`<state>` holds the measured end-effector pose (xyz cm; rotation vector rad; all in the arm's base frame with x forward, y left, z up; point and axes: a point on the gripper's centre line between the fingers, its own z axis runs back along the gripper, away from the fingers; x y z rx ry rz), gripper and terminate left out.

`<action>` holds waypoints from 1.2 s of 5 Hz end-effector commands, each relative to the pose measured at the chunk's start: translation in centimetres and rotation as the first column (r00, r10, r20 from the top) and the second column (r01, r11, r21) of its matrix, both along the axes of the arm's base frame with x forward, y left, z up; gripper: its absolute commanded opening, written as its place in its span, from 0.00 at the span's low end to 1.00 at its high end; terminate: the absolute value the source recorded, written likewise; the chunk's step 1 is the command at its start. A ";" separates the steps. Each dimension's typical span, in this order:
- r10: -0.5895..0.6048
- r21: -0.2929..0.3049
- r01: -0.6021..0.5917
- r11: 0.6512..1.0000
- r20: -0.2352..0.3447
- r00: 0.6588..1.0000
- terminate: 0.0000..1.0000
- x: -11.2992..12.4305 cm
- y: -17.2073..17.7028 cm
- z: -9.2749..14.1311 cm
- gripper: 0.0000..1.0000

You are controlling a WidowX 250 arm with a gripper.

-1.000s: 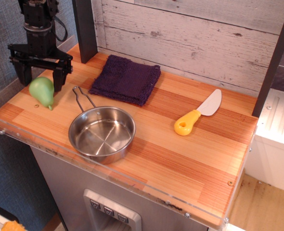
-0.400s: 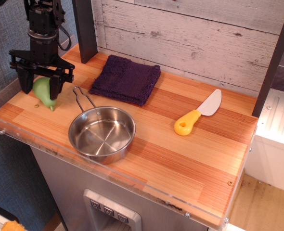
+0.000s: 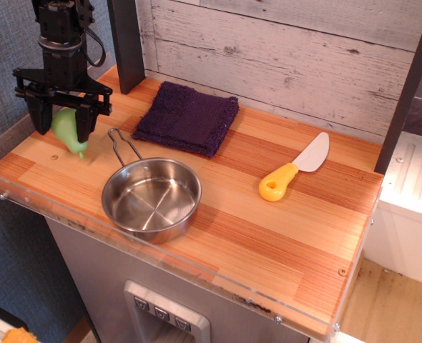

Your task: Place green pear on top of black cloth above pot

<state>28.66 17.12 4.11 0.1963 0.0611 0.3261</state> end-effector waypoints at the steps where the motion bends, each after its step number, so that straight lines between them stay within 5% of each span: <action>1: -0.015 0.063 0.003 0.998 0.197 0.980 0.00 0.0 -0.8 7.4 0.00; 2: -0.097 0.021 0.094 0.995 0.257 0.961 0.00 1.8 -3.4 9.4 0.00; 3: -0.176 -0.084 0.206 0.975 0.272 0.946 0.00 5.2 -7.4 9.4 0.00; 5: -0.222 -0.103 0.251 0.963 0.232 0.947 0.00 9.8 -10.7 7.9 0.00; 6: -0.209 -0.083 0.229 0.970 0.199 0.957 0.00 9.5 -10.1 7.1 0.00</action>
